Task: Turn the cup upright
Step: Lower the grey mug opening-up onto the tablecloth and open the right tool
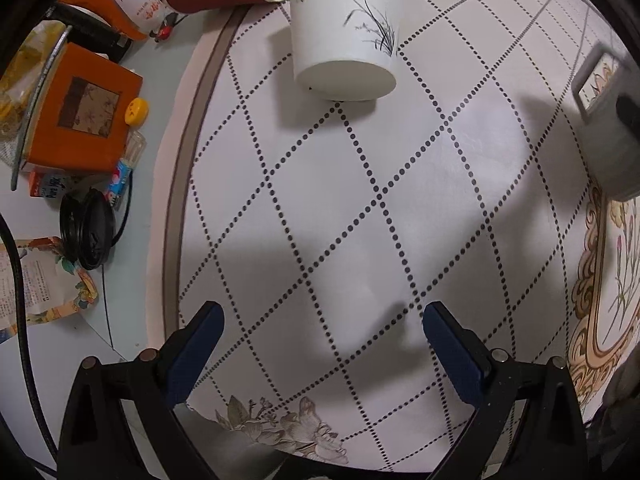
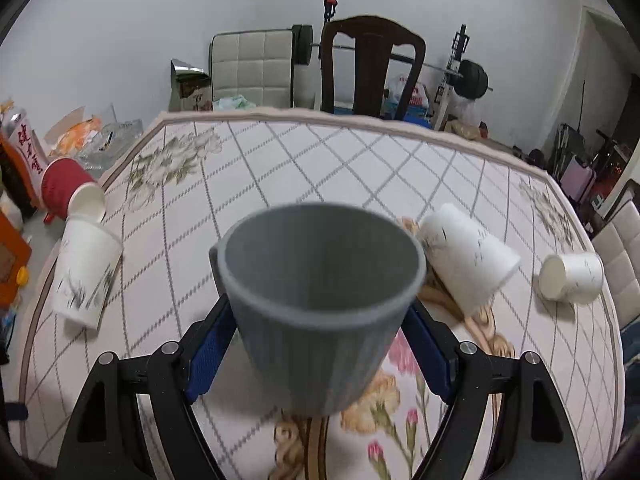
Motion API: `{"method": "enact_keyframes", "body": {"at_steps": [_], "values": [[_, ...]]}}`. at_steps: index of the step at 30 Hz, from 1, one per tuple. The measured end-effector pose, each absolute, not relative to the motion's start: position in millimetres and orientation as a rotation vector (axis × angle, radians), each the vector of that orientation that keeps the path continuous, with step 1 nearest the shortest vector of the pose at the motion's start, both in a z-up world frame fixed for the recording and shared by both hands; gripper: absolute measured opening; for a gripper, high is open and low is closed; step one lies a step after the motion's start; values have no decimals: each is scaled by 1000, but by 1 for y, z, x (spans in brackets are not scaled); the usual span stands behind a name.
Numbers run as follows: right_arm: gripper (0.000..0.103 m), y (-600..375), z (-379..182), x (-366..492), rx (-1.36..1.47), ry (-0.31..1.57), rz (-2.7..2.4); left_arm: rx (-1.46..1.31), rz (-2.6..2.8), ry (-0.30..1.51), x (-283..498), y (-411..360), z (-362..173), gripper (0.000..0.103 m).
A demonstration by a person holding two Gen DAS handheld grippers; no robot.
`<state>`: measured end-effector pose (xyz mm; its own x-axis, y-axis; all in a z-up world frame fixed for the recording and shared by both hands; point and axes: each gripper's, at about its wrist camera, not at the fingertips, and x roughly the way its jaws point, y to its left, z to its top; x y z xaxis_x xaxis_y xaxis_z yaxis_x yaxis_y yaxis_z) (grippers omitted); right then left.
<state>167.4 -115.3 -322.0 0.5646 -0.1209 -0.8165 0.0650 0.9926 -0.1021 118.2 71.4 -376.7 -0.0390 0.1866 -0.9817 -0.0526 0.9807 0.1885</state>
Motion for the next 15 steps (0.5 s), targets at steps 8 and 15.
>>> {"method": "enact_keyframes", "body": {"at_steps": [8, 15], "values": [[95, -123, -313, 123, -14, 1069, -140, 134, 142, 1485, 95, 80, -331, 102], [103, -132, -259, 70, -11, 1058, -269, 145, 55, 1348, 72, 60, -270, 102]]}}
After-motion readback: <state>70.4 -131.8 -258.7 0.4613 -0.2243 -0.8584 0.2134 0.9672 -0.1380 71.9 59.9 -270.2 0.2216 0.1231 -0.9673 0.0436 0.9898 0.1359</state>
